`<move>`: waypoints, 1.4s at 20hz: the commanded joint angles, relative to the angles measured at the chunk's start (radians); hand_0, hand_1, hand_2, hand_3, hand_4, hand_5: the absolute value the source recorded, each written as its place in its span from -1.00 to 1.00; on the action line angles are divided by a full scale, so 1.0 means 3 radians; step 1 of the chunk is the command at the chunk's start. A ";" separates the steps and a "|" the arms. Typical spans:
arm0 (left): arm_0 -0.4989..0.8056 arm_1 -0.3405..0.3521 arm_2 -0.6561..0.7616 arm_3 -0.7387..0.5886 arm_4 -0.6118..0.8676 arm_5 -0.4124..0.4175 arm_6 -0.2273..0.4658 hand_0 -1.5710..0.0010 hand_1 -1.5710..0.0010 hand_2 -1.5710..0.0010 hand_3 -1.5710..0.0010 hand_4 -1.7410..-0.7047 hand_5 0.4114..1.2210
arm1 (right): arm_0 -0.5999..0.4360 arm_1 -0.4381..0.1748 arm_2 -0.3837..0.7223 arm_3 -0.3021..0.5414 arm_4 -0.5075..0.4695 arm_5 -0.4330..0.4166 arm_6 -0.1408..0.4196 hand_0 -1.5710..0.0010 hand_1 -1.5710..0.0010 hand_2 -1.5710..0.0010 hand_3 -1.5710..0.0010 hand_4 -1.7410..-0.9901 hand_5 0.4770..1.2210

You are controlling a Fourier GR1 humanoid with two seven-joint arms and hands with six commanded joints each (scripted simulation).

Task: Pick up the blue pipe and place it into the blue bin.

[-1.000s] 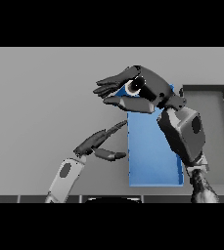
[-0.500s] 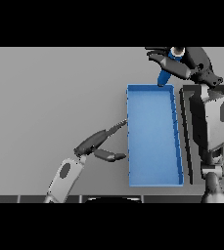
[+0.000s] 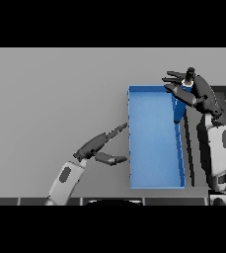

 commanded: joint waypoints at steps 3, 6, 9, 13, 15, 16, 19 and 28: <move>-0.0001 0.0004 -0.0007 0.0030 0.0007 -0.0026 0.0016 1.00 1.00 1.00 1.00 0.65 -0.97 | 0.0246 -0.0301 0.0383 -0.0005 -0.0060 -0.0429 0.0000 -1.00 -1.00 -1.00 -1.00 -1.00 1.00; 0.0032 0.0036 0.0001 0.0000 0.0007 -0.0020 -0.0038 1.00 1.00 1.00 1.00 0.65 -0.98 | 0.0489 -0.0551 0.0753 -0.0092 -0.0192 -0.0847 0.0000 -1.00 -1.00 -1.00 -0.60 -1.00 1.00; 0.0050 0.0003 -0.0058 0.0001 -0.0042 0.0000 -0.0040 1.00 1.00 1.00 1.00 0.66 -0.98 | 0.0493 -0.0836 0.1171 0.0036 -0.0252 -0.1159 -0.0023 -1.00 -1.00 -1.00 -0.16 -1.00 1.00; -0.0034 0.0002 -0.0013 0.0040 -0.0043 0.0017 -0.0002 1.00 1.00 1.00 1.00 0.67 -0.97 | 0.0372 -0.0981 0.1514 0.0140 -0.0261 -0.1399 -0.0062 -0.19 -0.09 -0.09 0.36 -0.36 1.00; -0.0036 -0.0003 -0.0026 0.0039 -0.0051 0.0018 0.0023 1.00 1.00 1.00 1.00 0.67 -0.96 | 0.0278 -0.1137 0.1713 0.0211 -0.0355 -0.1305 -0.0063 0.24 0.30 0.30 0.59 0.08 1.00; 0.0006 0.0020 -0.0032 0.0000 -0.0025 -0.0009 -0.0016 1.00 1.00 1.00 1.00 0.67 -0.96 | 0.0212 -0.1209 0.1819 0.0255 -0.0387 -0.1216 -0.0065 0.39 0.44 0.44 0.67 0.24 0.90; 0.0037 0.0015 -0.0034 -0.0042 -0.0005 -0.0002 0.0010 1.00 1.00 1.00 1.00 0.65 -0.96 | 0.0082 -0.1417 0.2201 0.0320 -0.0488 -0.0982 -0.0008 0.69 0.71 0.71 0.83 0.60 0.49; 0.0068 0.0018 -0.0050 -0.0059 -0.0024 0.0012 0.0029 1.00 1.00 1.00 1.00 0.65 -0.96 | -0.0160 -0.1683 0.2896 0.0521 -0.0750 -0.1002 -0.0001 0.96 0.96 0.96 0.98 0.87 -0.31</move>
